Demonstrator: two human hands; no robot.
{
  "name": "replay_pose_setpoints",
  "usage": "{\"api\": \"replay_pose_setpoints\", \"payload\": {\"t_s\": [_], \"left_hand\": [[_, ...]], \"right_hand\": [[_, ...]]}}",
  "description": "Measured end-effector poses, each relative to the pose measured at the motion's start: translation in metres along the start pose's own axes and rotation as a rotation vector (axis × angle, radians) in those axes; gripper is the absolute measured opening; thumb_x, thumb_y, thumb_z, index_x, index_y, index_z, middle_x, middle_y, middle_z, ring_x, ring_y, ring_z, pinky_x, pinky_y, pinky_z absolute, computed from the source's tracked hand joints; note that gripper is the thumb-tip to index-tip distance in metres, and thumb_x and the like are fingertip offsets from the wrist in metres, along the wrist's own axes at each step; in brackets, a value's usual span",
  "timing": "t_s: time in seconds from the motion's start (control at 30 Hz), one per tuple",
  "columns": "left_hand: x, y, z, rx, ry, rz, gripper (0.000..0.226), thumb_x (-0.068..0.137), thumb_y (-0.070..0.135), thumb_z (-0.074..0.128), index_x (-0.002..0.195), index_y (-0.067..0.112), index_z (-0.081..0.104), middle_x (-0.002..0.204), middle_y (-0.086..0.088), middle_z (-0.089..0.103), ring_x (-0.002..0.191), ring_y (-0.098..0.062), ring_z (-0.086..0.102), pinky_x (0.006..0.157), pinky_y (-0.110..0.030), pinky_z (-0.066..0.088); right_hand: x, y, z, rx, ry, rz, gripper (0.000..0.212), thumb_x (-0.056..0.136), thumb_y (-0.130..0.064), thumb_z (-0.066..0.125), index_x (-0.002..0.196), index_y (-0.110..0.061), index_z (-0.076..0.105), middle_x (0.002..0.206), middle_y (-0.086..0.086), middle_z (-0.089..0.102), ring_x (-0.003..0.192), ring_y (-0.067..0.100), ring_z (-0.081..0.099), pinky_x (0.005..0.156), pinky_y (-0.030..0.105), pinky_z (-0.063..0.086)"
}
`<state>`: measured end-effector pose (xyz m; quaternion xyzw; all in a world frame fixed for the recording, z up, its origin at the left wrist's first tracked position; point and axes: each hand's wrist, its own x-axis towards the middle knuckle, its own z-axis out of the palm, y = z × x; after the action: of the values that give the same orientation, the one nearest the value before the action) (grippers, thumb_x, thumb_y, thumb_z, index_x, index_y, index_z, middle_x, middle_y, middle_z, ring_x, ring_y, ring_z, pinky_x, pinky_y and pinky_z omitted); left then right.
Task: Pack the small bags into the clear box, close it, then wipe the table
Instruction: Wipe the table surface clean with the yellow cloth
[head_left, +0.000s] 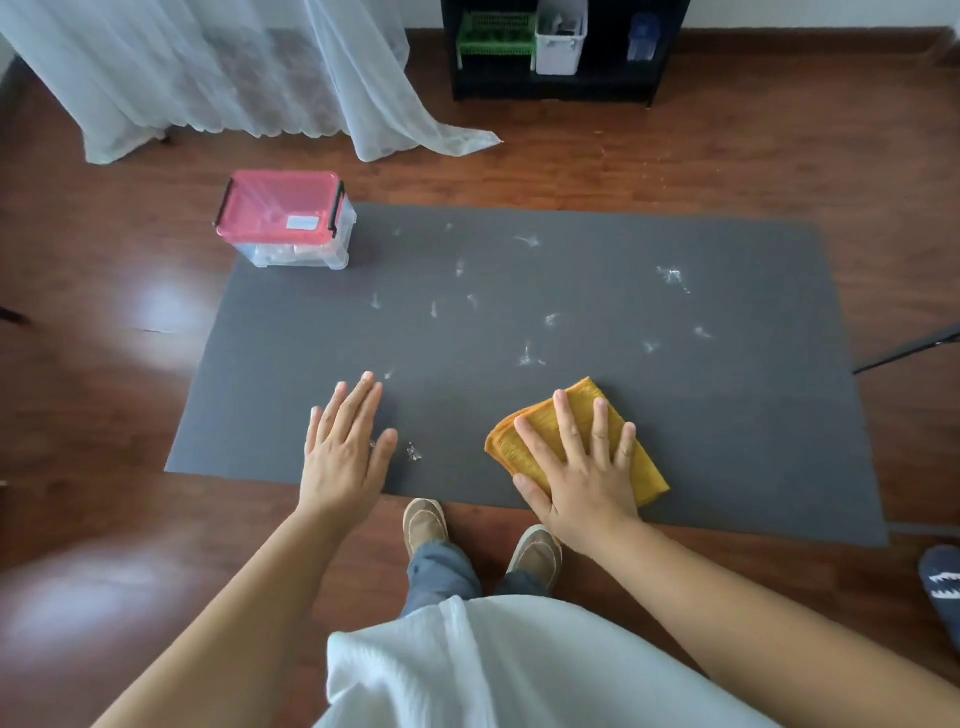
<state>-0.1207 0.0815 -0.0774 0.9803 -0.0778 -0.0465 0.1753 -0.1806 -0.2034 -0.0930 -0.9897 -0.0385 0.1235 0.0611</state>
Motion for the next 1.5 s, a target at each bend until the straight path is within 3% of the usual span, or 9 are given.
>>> {"api": "replay_pose_setpoints", "payload": {"t_s": [0.17,0.37,0.63,0.77,0.87,0.97,1.07,1.2,1.5], "left_hand": [[-0.004,-0.058,-0.013,0.008,0.039,-0.132,0.062,0.098,0.051,0.02,0.15,0.021,0.03,0.16,0.007,0.021,0.149,-0.019,0.011,0.119,-0.044,0.007],[-0.009,-0.108,-0.018,0.029,0.013,-0.311,0.064,0.097,0.053,0.021,0.153,0.024,0.018,0.162,0.011,0.011,0.15,-0.017,0.002,0.12,-0.044,0.003],[0.002,-0.149,-0.035,0.0,-0.039,-0.319,0.064,0.096,0.057,0.013,0.154,0.032,0.012,0.16,0.019,-0.001,0.149,-0.014,-0.007,0.118,-0.044,-0.005],[0.003,-0.165,-0.048,-0.129,-0.03,-0.339,0.065,0.095,0.058,0.011,0.154,0.032,0.014,0.157,0.026,-0.004,0.146,-0.004,-0.011,0.118,-0.039,-0.005],[0.002,-0.175,-0.057,-0.324,-0.002,-0.367,0.063,0.096,0.053,0.017,0.153,0.028,0.02,0.159,0.022,0.004,0.147,-0.003,0.0,0.119,-0.033,0.005],[-0.001,-0.18,-0.067,-0.543,0.046,-0.401,0.063,0.095,0.06,0.023,0.151,0.032,0.027,0.156,0.026,0.018,0.141,0.011,0.015,0.112,-0.017,0.017],[0.0,-0.186,-0.076,-0.802,0.058,-0.516,0.059,0.091,0.068,0.03,0.146,0.045,0.033,0.139,0.041,0.037,0.129,0.017,0.035,0.112,-0.031,0.033],[0.004,-0.198,-0.085,-0.822,0.055,-0.566,0.052,0.089,0.071,0.03,0.14,0.059,0.029,0.14,0.025,0.049,0.13,0.001,0.046,0.106,-0.035,0.041],[0.018,-0.199,-0.084,-0.391,0.167,-0.36,0.063,0.096,0.056,0.018,0.152,0.026,0.024,0.159,0.008,0.023,0.146,-0.006,0.014,0.12,-0.038,0.015]], "right_hand": [[0.018,-0.033,-0.003,-0.051,-0.007,-0.204,0.059,0.092,-0.066,0.024,0.149,-0.05,0.016,0.164,0.008,0.005,0.143,0.054,0.009,0.107,0.074,0.005],[0.041,-0.082,-0.004,-0.058,-0.02,-0.38,0.054,0.094,-0.066,0.023,0.146,-0.057,0.014,0.164,0.005,0.006,0.143,0.052,0.011,0.108,0.073,0.006],[0.079,-0.164,-0.005,-0.103,-0.025,-0.605,0.05,0.095,-0.062,0.032,0.144,-0.058,0.023,0.163,0.005,0.011,0.143,0.051,0.015,0.105,0.071,-0.001],[0.099,-0.207,-0.005,-0.096,-0.067,-0.678,0.048,0.096,-0.062,0.023,0.144,-0.059,0.017,0.164,0.003,0.0,0.145,0.05,0.004,0.106,0.07,-0.008],[0.114,-0.24,-0.002,-0.071,-0.1,-0.721,0.048,0.096,-0.063,0.014,0.144,-0.061,0.011,0.162,-0.001,-0.014,0.145,0.048,-0.011,0.105,0.068,-0.02],[0.13,-0.274,0.003,-0.077,-0.127,-0.758,0.049,0.094,-0.063,0.008,0.143,-0.062,0.001,0.16,-0.004,-0.025,0.142,0.044,-0.025,0.103,0.066,-0.027],[0.147,-0.307,0.007,-0.067,-0.138,-0.781,0.049,0.095,-0.062,0.01,0.141,-0.062,-0.003,0.159,-0.005,-0.026,0.142,0.042,-0.028,0.103,0.065,-0.028],[0.17,-0.34,0.006,-0.032,-0.125,-0.755,0.049,0.095,-0.06,0.013,0.143,-0.057,0.003,0.161,-0.006,-0.021,0.145,0.04,-0.022,0.105,0.063,-0.026],[0.22,-0.336,-0.007,0.071,-0.072,-0.491,0.053,0.094,-0.063,0.002,0.146,-0.056,0.011,0.163,-0.013,-0.006,0.149,0.029,-0.01,0.111,0.052,-0.02]]}}
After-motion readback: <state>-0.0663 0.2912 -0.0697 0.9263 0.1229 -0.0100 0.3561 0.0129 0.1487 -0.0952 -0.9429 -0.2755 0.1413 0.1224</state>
